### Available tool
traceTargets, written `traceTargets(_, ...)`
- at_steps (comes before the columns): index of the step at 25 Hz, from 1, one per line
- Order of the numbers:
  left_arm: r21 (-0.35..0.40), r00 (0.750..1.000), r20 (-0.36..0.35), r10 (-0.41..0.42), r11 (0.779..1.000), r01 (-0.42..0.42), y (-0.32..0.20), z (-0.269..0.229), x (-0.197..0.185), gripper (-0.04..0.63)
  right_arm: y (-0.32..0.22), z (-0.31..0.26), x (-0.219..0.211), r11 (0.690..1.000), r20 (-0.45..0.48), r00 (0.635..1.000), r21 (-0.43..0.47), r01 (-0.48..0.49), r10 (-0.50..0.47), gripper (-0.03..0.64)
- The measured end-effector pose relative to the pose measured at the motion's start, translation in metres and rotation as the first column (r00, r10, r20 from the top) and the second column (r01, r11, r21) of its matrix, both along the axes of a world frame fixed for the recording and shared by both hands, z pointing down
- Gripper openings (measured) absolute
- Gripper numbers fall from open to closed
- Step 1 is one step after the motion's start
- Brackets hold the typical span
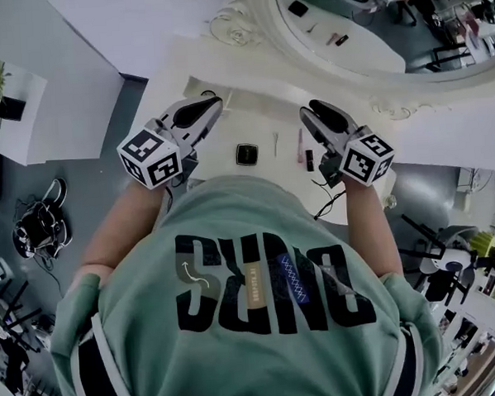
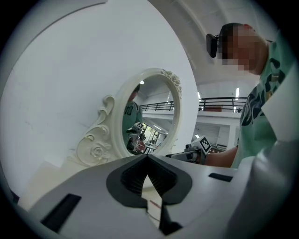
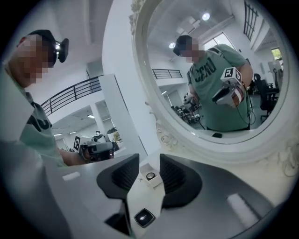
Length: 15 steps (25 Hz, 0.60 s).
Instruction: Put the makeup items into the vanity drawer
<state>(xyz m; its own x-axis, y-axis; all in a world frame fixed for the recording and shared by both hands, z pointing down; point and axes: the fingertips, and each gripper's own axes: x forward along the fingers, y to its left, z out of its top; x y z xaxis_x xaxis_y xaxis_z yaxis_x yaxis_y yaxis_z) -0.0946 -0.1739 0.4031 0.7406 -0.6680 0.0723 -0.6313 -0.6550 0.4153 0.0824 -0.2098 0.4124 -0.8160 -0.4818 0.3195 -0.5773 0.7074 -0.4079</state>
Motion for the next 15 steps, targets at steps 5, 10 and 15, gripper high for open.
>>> traceTargets(5, 0.043, 0.999, 0.015, 0.041, 0.998, -0.042, 0.005, -0.022, 0.07, 0.002, 0.02, -0.028, 0.077, 0.994, 0.056, 0.996, 0.081, -0.07, 0.065, 0.102)
traceTargets(10, 0.06, 0.994, 0.045, 0.099, 0.993, -0.102, 0.007, -0.031, 0.119, 0.002, 0.033, -0.035, 0.137, 0.979, 0.095, 0.983, 0.114, -0.166, 0.156, 0.055)
traceTargets(15, 0.084, 0.988, 0.065, 0.138, 0.986, -0.143, 0.004, -0.041, 0.14, 0.002, 0.038, -0.035, 0.167, 0.96, 0.111, 0.967, 0.138, -0.244, 0.23, 0.011)
